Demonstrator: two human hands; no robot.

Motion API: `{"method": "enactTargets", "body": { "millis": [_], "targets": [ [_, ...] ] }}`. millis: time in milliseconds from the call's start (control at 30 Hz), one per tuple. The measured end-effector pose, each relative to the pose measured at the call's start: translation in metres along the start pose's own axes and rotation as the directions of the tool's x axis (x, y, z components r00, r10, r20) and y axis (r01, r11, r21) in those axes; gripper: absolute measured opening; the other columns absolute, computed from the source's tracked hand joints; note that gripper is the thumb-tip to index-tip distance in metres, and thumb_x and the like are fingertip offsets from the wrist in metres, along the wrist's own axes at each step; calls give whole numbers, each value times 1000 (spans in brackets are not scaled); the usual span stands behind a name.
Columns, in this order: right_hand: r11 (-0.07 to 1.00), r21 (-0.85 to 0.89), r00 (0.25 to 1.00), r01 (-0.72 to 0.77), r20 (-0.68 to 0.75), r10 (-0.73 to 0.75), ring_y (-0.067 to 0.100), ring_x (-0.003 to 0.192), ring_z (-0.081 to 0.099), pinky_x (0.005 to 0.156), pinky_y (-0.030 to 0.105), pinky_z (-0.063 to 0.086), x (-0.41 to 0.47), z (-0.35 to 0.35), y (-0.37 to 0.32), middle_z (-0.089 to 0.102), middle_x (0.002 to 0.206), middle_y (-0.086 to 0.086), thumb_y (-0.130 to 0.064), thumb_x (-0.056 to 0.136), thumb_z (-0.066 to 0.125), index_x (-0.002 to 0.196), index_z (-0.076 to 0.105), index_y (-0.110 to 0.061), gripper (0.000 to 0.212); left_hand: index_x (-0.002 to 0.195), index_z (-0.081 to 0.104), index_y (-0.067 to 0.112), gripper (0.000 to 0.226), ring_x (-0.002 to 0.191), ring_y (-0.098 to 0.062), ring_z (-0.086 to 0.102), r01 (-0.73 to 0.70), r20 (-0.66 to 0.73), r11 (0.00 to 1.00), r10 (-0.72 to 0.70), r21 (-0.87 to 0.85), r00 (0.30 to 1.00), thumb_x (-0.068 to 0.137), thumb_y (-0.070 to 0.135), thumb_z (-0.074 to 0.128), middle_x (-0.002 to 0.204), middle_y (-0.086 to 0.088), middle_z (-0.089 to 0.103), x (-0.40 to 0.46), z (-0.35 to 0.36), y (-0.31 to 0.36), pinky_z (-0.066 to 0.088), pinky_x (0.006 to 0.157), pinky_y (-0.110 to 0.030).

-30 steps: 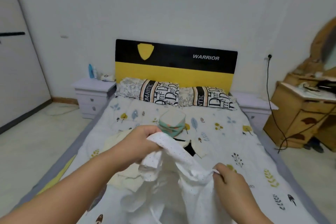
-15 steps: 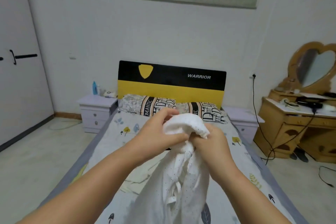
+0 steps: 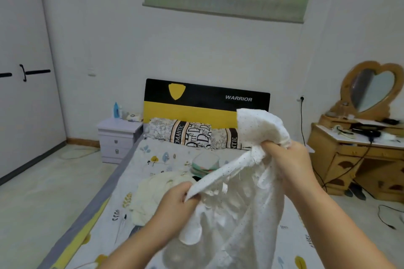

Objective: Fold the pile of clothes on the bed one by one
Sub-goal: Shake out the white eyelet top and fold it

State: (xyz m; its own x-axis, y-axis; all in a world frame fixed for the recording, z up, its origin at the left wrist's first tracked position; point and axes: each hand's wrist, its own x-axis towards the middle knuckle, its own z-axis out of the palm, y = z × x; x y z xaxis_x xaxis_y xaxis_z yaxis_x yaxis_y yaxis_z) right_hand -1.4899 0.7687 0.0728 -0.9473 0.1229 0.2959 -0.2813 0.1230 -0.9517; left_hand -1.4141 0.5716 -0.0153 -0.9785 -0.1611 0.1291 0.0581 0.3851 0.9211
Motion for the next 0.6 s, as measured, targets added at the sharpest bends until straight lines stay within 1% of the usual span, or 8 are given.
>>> {"method": "enactTargets", "body": {
  "millis": [67, 133, 167, 267, 367, 433, 500, 600],
  "targets": [
    [1000, -16, 999, -27, -26, 27, 28, 73, 63, 67, 38, 48, -8, -11, 13, 67, 75, 9, -9, 76, 66, 77, 66, -9, 1, 74, 58, 18, 19, 53, -4, 44, -29, 37, 999, 28, 15, 999, 91, 12, 51, 59, 9, 52, 9, -10, 8, 34, 53, -20],
    [999, 11, 996, -51, -69, 51, 25, 75, 65, 65, 37, 51, -16, -21, 25, 69, 80, 5, -5, 74, 68, 83, 66, -18, 15, 74, 60, 18, 21, 48, -1, 40, -52, 50, 999, 51, 14, 997, 91, 12, 51, 54, 10, 48, 20, -17, 18, 31, 48, -17],
    [998, 20, 993, -65, -97, 67, 22, 74, 64, 60, 33, 51, -18, -25, 29, 68, 80, 3, -5, 74, 69, 86, 64, -19, 20, 76, 61, 13, 18, 46, -1, 37, -54, 56, 998, 53, 19, 997, 91, 13, 51, 54, 10, 45, 25, -19, 21, 28, 46, -17],
    [989, -31, 981, -142, -139, 136, 20, 68, 62, 58, 29, 47, -19, -37, 40, 66, 75, 1, -3, 72, 71, 84, 65, -16, 18, 82, 61, 0, 21, 39, -2, 30, -54, 103, 998, 51, 23, 993, 91, 17, 53, 53, 6, 38, 36, -23, 27, 23, 39, -15],
    [968, -103, 971, -230, -99, 220, 25, 68, 59, 59, 32, 43, -21, -44, 44, 65, 73, 9, -3, 72, 71, 79, 66, -4, 9, 72, 59, 10, 13, 41, -5, 36, -100, 158, 990, 84, 98, 984, 85, 15, 59, 52, 5, 44, 41, -28, 35, 26, 39, -15],
    [967, -83, 968, -240, -96, 232, 27, 79, 61, 66, 35, 46, -22, -48, 43, 66, 84, 11, -4, 75, 71, 89, 67, -5, 15, 75, 59, 14, 10, 48, -4, 47, -133, 218, 972, 90, 193, 972, 77, 16, 69, 62, 4, 57, 44, -35, 39, 35, 44, -15],
    [971, 5, 967, -237, -98, 237, 24, 83, 62, 70, 35, 49, -25, -55, 37, 67, 89, 8, -4, 76, 71, 95, 66, -9, 20, 83, 55, 24, 23, 61, -4, 54, -172, 277, 918, 72, 357, 958, 71, 16, 74, 79, 7, 62, 48, -43, 35, 40, 52, -16],
    [971, 94, 967, -220, -113, 230, 22, 78, 64, 58, 30, 48, -29, -67, 32, 68, 85, 6, -8, 76, 74, 89, 67, -13, 16, 81, 44, 33, 34, 76, -8, 54, -264, 334, 753, 62, 603, 941, 74, 10, 67, 88, 10, 57, 51, -62, 22, 41, 61, -18]
  ]
}}
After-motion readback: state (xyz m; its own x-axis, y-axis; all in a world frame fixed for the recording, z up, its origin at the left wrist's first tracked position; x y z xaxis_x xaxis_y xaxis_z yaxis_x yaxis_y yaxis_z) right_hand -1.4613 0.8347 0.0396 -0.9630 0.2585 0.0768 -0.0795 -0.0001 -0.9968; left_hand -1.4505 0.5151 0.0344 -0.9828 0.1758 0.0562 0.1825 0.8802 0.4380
